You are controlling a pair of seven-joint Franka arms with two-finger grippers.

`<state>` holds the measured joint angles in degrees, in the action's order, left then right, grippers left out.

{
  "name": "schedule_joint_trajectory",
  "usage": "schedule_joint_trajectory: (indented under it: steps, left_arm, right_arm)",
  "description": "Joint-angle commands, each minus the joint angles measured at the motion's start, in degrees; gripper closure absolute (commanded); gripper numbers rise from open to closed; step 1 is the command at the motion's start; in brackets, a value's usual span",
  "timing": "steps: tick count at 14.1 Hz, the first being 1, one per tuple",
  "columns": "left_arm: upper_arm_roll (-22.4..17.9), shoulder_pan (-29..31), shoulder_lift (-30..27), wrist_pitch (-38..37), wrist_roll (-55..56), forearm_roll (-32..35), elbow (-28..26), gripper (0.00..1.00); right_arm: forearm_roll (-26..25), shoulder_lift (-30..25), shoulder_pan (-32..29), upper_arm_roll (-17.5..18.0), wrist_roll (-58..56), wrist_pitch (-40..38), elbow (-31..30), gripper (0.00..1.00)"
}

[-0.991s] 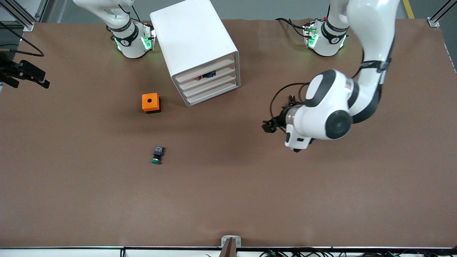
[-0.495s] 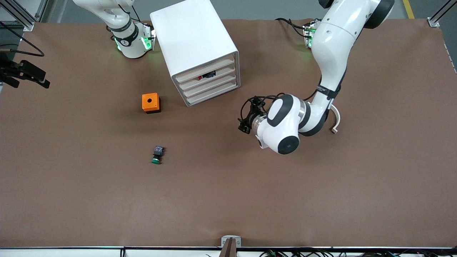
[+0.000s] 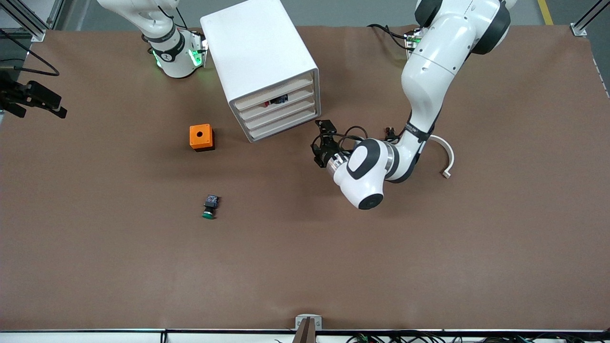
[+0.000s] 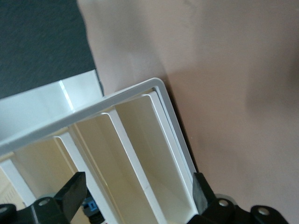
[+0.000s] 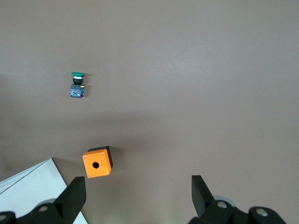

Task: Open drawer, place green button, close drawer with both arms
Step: 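Reach the left gripper to the cabinet's lower drawer front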

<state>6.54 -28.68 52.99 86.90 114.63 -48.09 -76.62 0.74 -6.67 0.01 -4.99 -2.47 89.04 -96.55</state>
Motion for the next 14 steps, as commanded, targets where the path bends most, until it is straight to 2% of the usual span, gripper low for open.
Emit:
schedule_joint_trajectory:
  steps: [1, 6, 8, 10, 11, 14]
  left_arm:
    - [1.6, 0.0, 3.6, -2.4, 5.4, -3.1, 1.8, 0.00]
    - [1.8, -0.8, 6.9, -5.7, 11.1, -8.5, 1.5, 0.03]
    - [1.8, -1.7, 8.1, -6.6, 11.7, -10.0, 1.5, 0.22]
    - [1.8, -2.3, 8.4, -7.2, 11.7, -10.3, 1.5, 0.36]
    - [1.7, -2.9, 8.4, -7.3, 11.7, -10.8, 1.5, 0.40]
    - [1.7, -4.3, 9.2, -7.3, 11.9, -13.0, 1.5, 0.42]
  right_arm:
    - [0.2, 0.6, 0.4, -0.4, -0.3, -0.4, 1.1, 0.00]
    - [0.2, 0.8, 0.4, -0.4, -0.3, -0.4, 1.1, 0.00]
    - [0.2, 0.8, 0.4, -0.4, -0.3, -0.4, 1.1, 0.00]
    - [0.2, 0.8, 0.3, -0.4, -0.3, -0.4, 1.1, 0.00]
    - [0.1, 0.8, 0.4, -0.4, -0.3, -0.4, 1.1, 0.00]
    - [0.1, 0.8, 0.3, -0.4, -0.3, -0.5, 1.1, 0.00]
